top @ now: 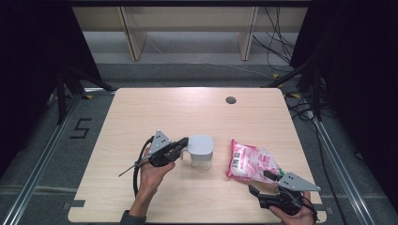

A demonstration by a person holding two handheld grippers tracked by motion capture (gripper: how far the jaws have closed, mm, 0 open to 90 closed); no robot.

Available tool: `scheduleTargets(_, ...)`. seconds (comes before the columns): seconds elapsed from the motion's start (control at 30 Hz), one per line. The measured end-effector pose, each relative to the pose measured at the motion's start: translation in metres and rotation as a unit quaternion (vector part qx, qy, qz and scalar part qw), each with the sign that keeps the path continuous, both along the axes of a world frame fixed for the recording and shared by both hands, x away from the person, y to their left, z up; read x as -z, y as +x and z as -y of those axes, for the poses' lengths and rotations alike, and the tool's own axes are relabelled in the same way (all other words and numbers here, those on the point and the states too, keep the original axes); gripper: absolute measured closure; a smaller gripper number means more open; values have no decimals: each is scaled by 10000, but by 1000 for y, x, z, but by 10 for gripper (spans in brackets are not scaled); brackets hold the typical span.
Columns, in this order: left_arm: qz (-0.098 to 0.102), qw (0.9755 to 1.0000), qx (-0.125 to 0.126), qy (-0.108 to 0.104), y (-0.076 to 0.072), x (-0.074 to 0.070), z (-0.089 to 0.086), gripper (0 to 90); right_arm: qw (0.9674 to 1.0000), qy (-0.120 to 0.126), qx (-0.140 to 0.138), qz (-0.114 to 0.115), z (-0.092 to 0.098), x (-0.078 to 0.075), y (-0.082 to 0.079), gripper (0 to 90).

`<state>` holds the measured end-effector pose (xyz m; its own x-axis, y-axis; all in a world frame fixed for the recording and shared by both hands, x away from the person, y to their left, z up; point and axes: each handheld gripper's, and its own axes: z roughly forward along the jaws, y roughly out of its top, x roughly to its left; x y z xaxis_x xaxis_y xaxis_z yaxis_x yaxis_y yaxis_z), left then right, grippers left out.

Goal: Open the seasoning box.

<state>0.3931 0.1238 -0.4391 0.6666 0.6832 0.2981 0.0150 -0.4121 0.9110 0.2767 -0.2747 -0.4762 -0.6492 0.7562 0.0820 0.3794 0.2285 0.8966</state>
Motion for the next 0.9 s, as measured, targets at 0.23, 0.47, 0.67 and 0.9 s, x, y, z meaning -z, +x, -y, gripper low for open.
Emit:
scheduleTargets(0.23,-14,10000,7,4,1,2,2,891,9999,-59,-31,86,-6,-1,4,268)
scheduleTargets(0.47,30,10000,30,65,1,2,2,891,9998,-24,12,203,-25,-6,20,335)
scheduleTargets(0.67,-1242,9800,-220,-1540,-14,14,18,890,9982,39,-286,518,-50,-11,46,574)
scheduleTargets(0.9,-1285,9783,-204,-1614,-15,15,18,886,9971,-259,-563,451,-75,-12,70,707)
